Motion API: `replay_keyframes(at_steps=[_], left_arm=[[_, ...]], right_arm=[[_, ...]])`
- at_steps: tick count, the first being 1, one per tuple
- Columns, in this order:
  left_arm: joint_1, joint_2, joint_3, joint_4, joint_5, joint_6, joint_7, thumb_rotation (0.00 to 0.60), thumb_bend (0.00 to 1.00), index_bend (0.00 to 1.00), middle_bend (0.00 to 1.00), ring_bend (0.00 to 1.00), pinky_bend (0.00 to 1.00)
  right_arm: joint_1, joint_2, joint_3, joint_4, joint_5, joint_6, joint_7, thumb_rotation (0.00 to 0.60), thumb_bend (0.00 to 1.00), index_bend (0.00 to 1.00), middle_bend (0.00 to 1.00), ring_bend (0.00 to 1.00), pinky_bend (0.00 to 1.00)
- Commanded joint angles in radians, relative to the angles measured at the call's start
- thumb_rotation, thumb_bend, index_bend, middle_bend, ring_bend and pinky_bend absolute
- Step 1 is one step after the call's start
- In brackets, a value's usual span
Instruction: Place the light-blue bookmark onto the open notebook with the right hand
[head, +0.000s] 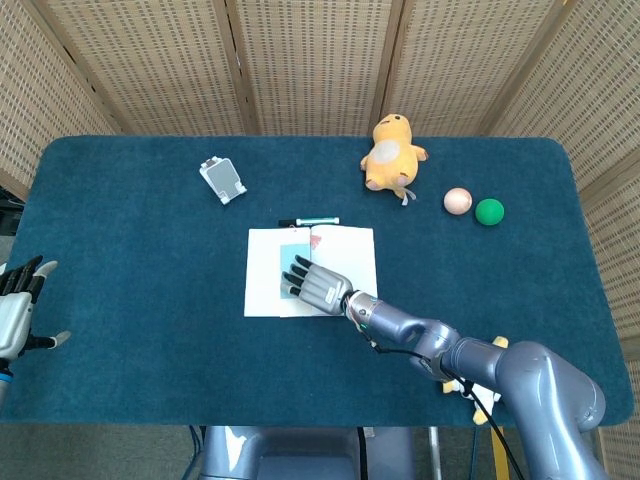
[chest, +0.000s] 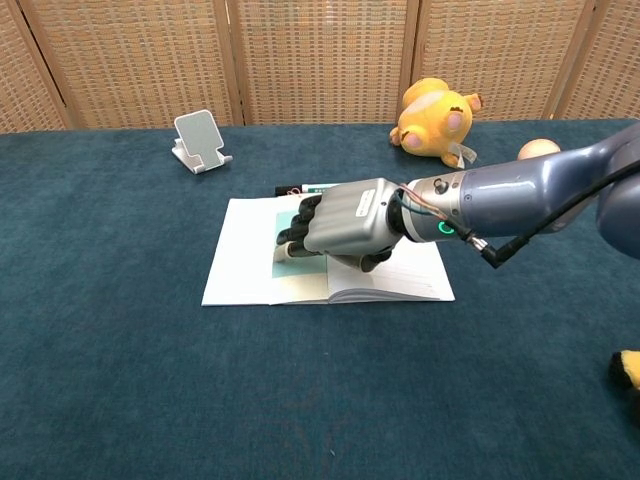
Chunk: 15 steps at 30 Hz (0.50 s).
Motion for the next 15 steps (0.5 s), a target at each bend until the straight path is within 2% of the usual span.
replay_keyframes(at_steps=[1, 15], left_arm=[[0.0, 0.0, 0.001, 0.0, 0.0, -0.001, 0.0, 0.6, 0.0, 0.0, 0.0, 0.0, 0.0], [-0.003, -0.002, 0.001, 0.002, -0.003, -0.003, 0.005, 0.6, 0.0, 0.0, 0.0, 0.0, 0.0]], right_arm=[[0.0, 0.001, 0.002, 0.0, 0.002, -0.001, -0.001, 0.6, 1.0, 0.0, 0.0, 0.0, 0.04], [0.001, 0.017, 0.014, -0.028, -0.015, 0.038, 0.008, 0.6, 1.0, 0.0, 0.0, 0.0, 0.05]])
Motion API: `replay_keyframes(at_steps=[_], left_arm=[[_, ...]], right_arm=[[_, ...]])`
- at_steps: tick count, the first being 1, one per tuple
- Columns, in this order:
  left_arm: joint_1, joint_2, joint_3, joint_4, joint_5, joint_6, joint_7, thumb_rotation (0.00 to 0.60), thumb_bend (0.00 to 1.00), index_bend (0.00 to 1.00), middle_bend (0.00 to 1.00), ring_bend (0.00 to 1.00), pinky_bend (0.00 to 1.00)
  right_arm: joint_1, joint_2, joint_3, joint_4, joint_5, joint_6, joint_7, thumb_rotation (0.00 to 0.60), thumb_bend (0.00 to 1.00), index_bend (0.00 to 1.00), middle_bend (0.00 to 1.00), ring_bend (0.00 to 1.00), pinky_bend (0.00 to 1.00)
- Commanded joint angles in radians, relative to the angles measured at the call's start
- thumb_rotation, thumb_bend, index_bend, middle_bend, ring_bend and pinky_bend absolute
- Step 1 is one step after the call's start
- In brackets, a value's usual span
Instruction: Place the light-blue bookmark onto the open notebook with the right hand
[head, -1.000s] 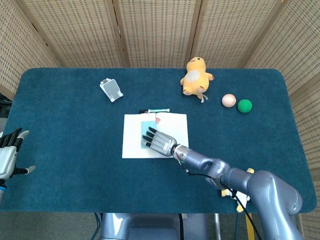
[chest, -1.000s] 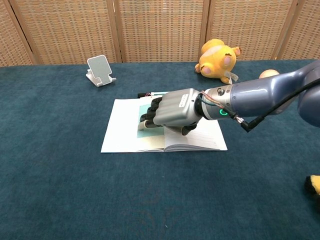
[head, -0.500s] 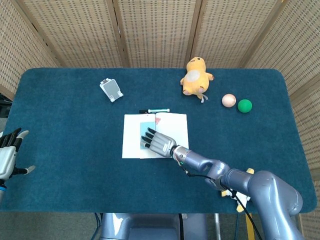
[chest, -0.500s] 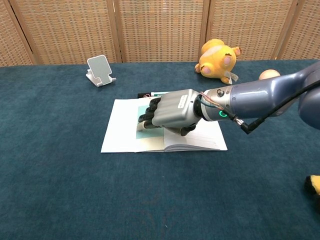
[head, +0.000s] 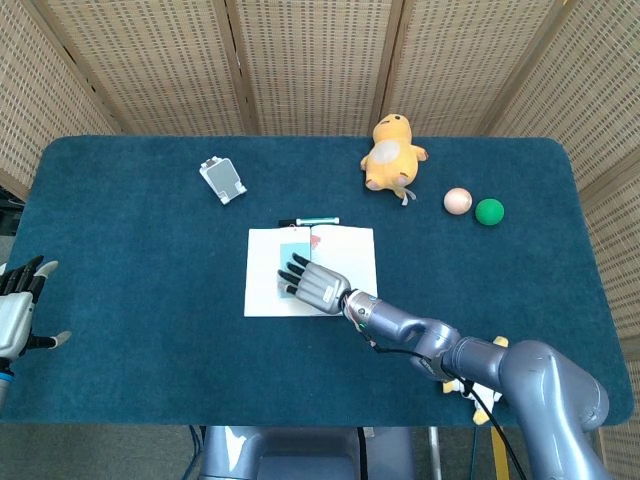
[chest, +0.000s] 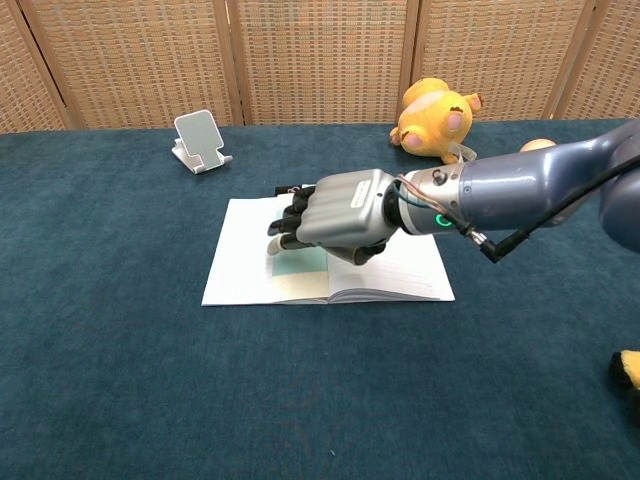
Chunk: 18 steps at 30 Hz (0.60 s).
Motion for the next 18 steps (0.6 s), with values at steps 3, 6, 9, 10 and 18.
replay_keyframes(at_steps=[3, 6, 9, 10, 18], left_arm=[[-0.001, 0.0, 0.0, 0.001, -0.001, -0.002, -0.001, 0.6, 0.0, 0.0, 0.0, 0.0, 0.0], [-0.002, 0.001, -0.001, 0.002, -0.001, -0.005, -0.003, 0.6, 0.0, 0.0, 0.0, 0.0, 0.0], [-0.001, 0.002, 0.0, 0.001, 0.004, -0.004, -0.008, 0.6, 0.0, 0.0, 0.0, 0.0, 0.0], [0.001, 0.005, 0.0, -0.001, 0.008, 0.0, -0.013, 0.6, 0.0, 0.0, 0.0, 0.0, 0.0], [0.017, 0.002, 0.0, 0.008, 0.056, 0.048, -0.04, 0.6, 0.0, 0.0, 0.0, 0.0, 0.0]], right_arm=[[-0.004, 0.013, 0.018, -0.017, -0.009, 0.044, 0.017, 0.6, 1.0, 0.0, 0.0, 0.0, 0.05], [-0.015, 0.053, 0.043, -0.056, -0.021, 0.115, 0.041, 0.6, 1.0, 0.0, 0.0, 0.0, 0.05], [-0.034, 0.098, 0.054, -0.098, -0.035, 0.178, 0.066, 0.6, 1.0, 0.0, 0.0, 0.0, 0.05], [-0.061, 0.133, 0.065, -0.123, -0.036, 0.235, 0.083, 0.6, 0.98, 0.0, 0.0, 0.0, 0.05], [-0.301, 0.329, 0.059, -0.291, 0.058, 0.49, 0.049, 0.6, 0.17, 0.0, 0.0, 0.0, 0.02]])
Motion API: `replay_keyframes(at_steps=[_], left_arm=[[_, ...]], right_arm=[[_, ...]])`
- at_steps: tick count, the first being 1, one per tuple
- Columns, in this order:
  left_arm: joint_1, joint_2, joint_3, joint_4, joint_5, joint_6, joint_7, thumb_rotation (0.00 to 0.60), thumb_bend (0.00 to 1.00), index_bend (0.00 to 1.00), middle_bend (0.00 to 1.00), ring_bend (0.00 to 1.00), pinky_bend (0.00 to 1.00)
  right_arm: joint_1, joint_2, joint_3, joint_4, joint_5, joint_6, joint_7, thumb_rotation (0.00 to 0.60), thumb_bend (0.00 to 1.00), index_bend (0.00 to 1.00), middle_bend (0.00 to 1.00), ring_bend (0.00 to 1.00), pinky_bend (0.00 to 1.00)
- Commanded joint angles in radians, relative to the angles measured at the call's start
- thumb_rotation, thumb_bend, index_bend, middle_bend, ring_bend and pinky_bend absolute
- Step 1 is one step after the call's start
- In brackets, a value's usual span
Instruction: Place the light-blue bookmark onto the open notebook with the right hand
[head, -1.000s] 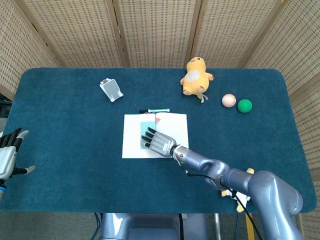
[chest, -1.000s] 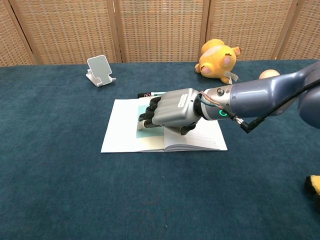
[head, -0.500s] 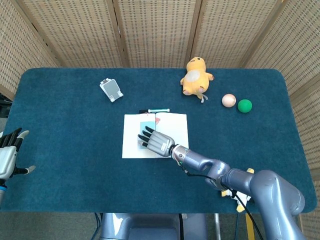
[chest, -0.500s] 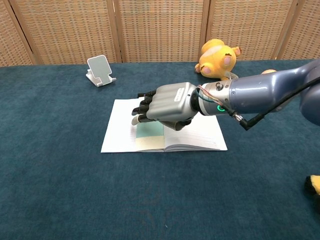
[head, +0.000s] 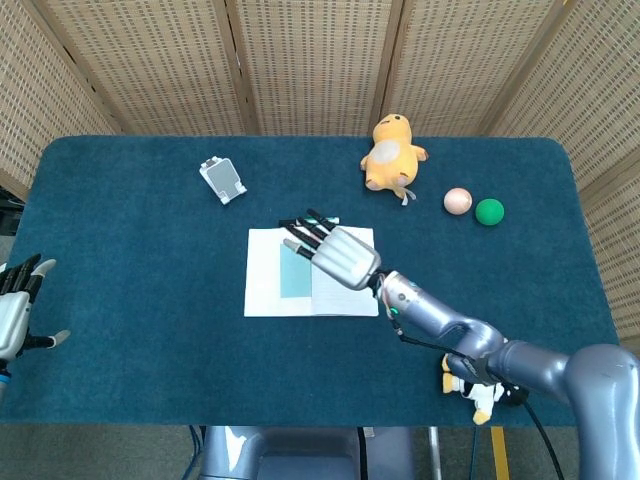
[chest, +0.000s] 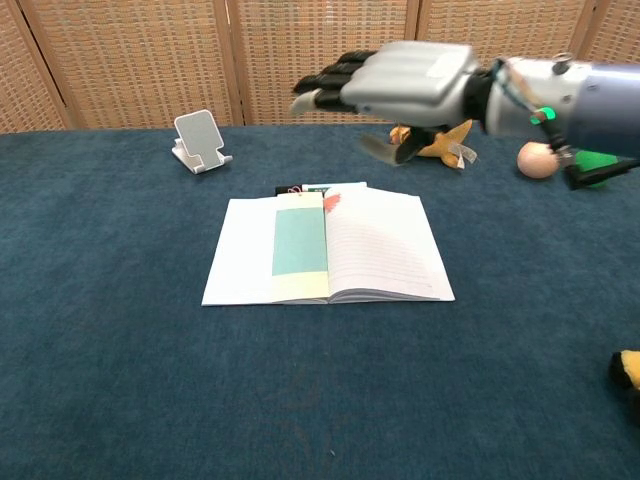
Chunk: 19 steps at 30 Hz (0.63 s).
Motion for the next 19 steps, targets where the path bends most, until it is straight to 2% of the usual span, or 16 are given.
replay_keyframes(at_steps=[1, 4, 10, 13, 19], left_arm=[[0.01, -0.007, 0.001, 0.011, 0.039, 0.031, -0.019, 0.6, 0.0, 0.0, 0.0, 0.0, 0.0], [0.028, -0.009, 0.013, 0.016, 0.106, 0.079, -0.046, 0.6, 0.0, 0.0, 0.0, 0.0, 0.0], [0.059, -0.017, 0.032, 0.024, 0.18, 0.148, -0.054, 0.6, 0.0, 0.0, 0.0, 0.0, 0.0], [0.065, -0.032, 0.036, 0.028, 0.189, 0.161, -0.037, 0.6, 0.0, 0.0, 0.0, 0.0, 0.0], [0.075, -0.044, 0.042, 0.031, 0.208, 0.181, -0.021, 0.6, 0.0, 0.0, 0.0, 0.0, 0.0]], right_arm=[[-0.167, 0.129, 0.0, -0.121, 0.09, 0.145, -0.027, 0.6, 0.09, 0.0, 0.0, 0.0, 0.01], [-0.33, 0.194, -0.001, -0.186, 0.2, 0.283, 0.028, 0.6, 0.01, 0.0, 0.0, 0.0, 0.0], [-0.579, 0.192, -0.056, -0.157, 0.232, 0.512, 0.122, 0.6, 0.0, 0.0, 0.0, 0.0, 0.0], [-0.663, 0.185, -0.074, -0.171, 0.238, 0.566, 0.183, 0.6, 0.0, 0.0, 0.0, 0.0, 0.0], [-0.755, 0.186, -0.089, -0.197, 0.221, 0.638, 0.19, 0.6, 0.0, 0.0, 0.0, 0.0, 0.0]])
